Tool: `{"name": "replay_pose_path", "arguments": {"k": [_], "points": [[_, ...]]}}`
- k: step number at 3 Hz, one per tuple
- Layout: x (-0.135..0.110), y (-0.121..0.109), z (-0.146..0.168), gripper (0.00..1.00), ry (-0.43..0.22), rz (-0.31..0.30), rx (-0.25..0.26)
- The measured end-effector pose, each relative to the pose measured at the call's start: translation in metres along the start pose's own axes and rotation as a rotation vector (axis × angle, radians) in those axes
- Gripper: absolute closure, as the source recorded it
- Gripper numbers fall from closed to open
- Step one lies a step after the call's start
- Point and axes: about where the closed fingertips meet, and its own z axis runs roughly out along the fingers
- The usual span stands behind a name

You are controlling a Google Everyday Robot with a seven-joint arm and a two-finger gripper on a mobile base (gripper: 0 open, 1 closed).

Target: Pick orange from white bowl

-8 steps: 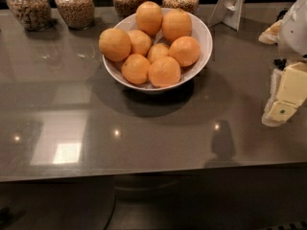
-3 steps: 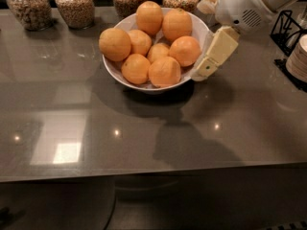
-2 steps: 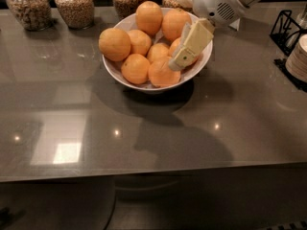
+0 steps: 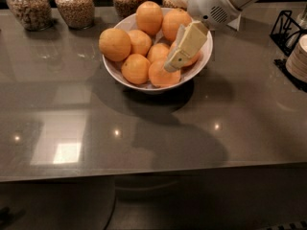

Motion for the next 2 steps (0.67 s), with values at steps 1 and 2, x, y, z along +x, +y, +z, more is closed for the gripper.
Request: {"name": "replay_pose_path", "arguments": {"k": [1,2], "points": [[-0.01,-0.015,0.025,0.0,-0.052,-0.051,0.003],[-0.023,-0.032,0.058,0.0,-0.103,-0.114,-0.019]]}}
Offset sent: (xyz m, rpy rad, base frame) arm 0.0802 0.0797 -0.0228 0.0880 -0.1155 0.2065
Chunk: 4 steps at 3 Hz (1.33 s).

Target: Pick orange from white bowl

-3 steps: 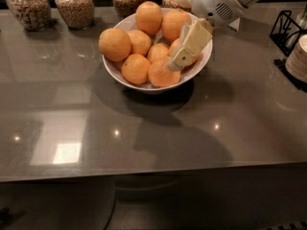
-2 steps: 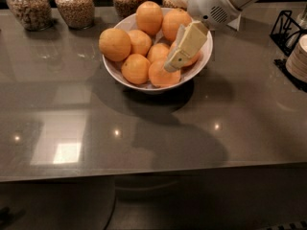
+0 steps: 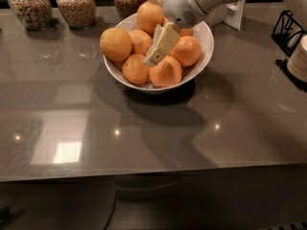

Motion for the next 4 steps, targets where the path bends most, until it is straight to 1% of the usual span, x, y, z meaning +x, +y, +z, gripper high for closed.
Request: {"name": "replay_pose_path", "arguments": {"k": [1,2,3,4], "points": [[-0.008,-0.012,0.027,0.13,-0.03,-0.056,-0.029],[-0.012,-0.019,0.045,0.32,-0.046,-0.086,-0.052],[-0.015,-0.021,0.06,0.42,-0.055,-0.101,-0.073],[-0.015,-0.02,0.07,0.4,-0.059,-0.1,-0.09]]}}
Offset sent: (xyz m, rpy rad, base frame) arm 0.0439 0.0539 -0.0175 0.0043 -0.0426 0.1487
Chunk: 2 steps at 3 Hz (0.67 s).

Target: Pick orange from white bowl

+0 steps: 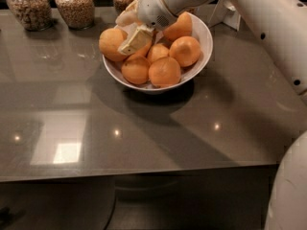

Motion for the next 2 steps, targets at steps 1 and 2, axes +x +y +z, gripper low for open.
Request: {"name": "replay_pose_path", "arguments": {"k": [1,2], "points": [[0.0,0.002,0.007,0.31,-0.005,0.005,-0.013],[0.005,-0.002,0.03,0.34,-0.007,0.012,-0.043]]}}
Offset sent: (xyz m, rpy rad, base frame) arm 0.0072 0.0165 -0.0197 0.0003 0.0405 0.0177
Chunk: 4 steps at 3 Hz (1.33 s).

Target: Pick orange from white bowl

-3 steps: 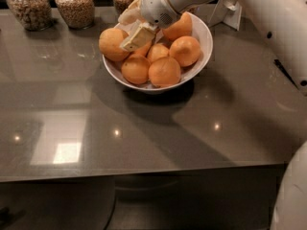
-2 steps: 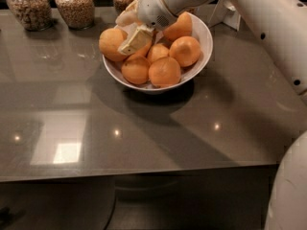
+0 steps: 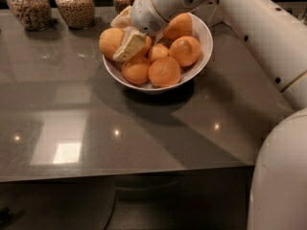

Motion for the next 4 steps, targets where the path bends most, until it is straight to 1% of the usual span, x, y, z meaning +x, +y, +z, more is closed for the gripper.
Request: {"name": "replay_pose_path", "arguments": {"k": [1,2,3,4], "points": [[0.006,-0.006,0.013,0.35,0.006,-0.002,-0.015],[0.011,-0.01,0.024,0.44,0.01,-0.005,-0.034],[0.012,-0.01,0.025,0.63,0.006,0.002,-0.037],[0.011,-0.002,0.011,0.86,-0.009,0.036,-0.027]]}}
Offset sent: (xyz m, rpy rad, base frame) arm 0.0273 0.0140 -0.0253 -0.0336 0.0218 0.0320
